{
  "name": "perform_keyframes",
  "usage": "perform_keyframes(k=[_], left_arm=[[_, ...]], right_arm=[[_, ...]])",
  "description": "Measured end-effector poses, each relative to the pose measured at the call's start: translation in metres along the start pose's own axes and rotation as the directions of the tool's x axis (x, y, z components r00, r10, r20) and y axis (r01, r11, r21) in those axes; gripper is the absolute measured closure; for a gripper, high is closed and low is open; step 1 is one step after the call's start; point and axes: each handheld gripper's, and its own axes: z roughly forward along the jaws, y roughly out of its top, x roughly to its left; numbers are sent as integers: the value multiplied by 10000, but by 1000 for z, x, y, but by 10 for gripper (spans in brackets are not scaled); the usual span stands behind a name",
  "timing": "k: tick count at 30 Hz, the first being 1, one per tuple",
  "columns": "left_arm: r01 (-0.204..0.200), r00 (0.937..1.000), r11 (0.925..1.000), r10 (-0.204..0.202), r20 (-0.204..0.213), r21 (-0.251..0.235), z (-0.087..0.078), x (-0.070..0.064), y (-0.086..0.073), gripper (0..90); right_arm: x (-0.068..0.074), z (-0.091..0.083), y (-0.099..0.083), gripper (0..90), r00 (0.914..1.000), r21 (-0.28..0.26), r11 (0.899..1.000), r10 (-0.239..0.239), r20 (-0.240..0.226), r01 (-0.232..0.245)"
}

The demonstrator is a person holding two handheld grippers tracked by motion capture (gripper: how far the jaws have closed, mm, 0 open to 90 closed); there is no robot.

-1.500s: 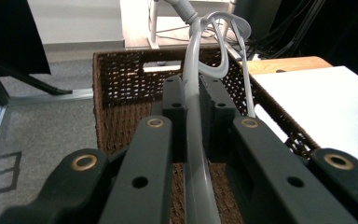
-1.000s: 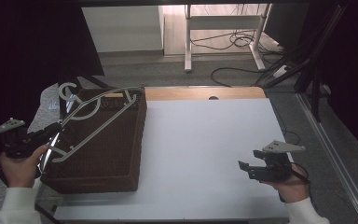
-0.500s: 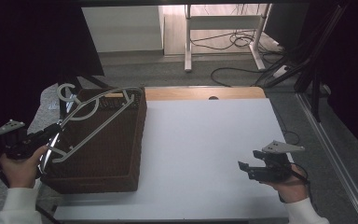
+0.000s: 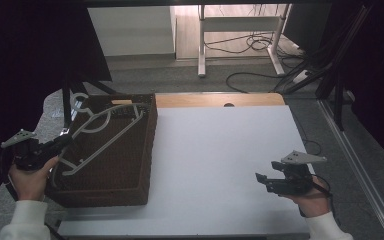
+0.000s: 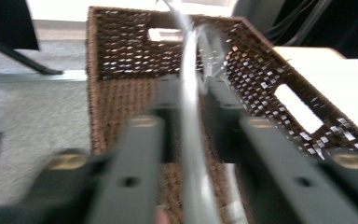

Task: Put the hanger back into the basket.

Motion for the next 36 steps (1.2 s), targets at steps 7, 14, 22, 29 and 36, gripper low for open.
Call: perform_keyframes(k=[7,14,22,29,36], left_arm=[[-132,9999,9991,127,105,413,-3,-5,1,325],[-390,9950,9966,321,949,720,-4,-20,0,305],[-477,9866,9942,318,1601,968,3,-43,-3,304],[-712,9806,9901,473,1900,1210,10,-66,-15,307],[-1033,9737,9843,706,2168,1431,14,-92,-30,302]], right_arm=[[0,0,0,276,10000,5,10000,8,-13,-8],[1,2,0,275,10000,74,9999,-72,-46,72],[0,2,0,272,9998,32,9999,-106,-139,106],[-1,1,2,267,9997,-178,9998,-124,-188,120],[-1,5,3,258,9990,-177,9994,-304,-332,298]])
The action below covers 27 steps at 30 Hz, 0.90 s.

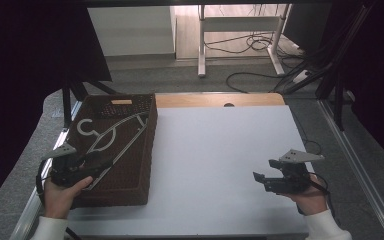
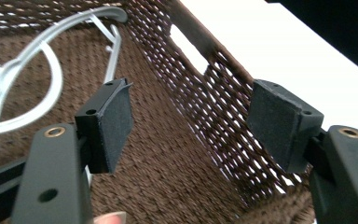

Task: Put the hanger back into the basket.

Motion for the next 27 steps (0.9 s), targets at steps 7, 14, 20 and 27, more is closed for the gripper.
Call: perform_keyframes(k=[7,14,20,27], left_arm=[[-216,9994,9998,215,262,20,5,-18,-7,301],[-375,9983,9992,368,448,137,4,-27,-12,301],[-394,9982,9989,383,468,234,7,-29,-12,301],[-450,9978,9988,442,486,168,7,-30,-12,301]], right_arm=[[-1,1,-1,255,10000,7,10000,-22,16,22],[1,3,-2,250,9998,143,9998,-158,81,157],[2,1,-3,249,9999,87,9999,-143,98,142],[1,0,-3,249,9998,-13,9999,-146,129,146]])
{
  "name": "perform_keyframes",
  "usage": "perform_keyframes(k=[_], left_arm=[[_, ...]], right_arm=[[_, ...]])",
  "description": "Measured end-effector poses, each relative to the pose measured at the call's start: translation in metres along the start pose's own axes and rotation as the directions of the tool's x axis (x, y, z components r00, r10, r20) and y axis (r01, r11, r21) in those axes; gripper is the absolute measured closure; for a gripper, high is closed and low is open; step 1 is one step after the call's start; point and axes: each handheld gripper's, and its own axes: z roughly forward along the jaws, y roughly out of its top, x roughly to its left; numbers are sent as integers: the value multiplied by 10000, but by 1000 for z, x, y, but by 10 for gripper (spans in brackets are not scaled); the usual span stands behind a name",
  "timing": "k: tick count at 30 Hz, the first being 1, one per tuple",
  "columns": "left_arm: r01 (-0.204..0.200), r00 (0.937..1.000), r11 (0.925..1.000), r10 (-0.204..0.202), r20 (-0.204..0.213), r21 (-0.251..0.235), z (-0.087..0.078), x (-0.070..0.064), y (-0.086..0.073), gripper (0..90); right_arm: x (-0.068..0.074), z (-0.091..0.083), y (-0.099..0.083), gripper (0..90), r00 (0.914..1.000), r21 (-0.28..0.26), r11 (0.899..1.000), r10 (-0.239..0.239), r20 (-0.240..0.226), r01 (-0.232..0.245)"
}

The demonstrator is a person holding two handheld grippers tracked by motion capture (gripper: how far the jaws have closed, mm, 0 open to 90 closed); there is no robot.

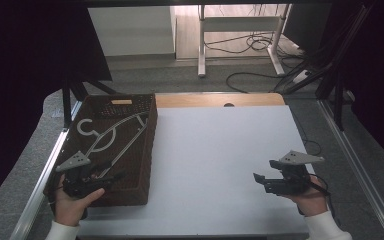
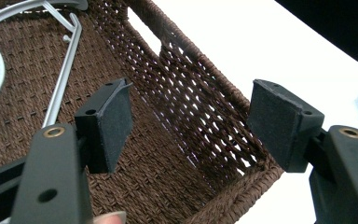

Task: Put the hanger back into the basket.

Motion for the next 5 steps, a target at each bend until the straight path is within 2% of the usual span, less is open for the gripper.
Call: perform_keyframes(k=[5], left_arm=[[-5,10000,10000,6,-61,17,0,1,-1,300]], right_arm=[[0,1,0,247,10000,9,10000,-8,-7,8]])
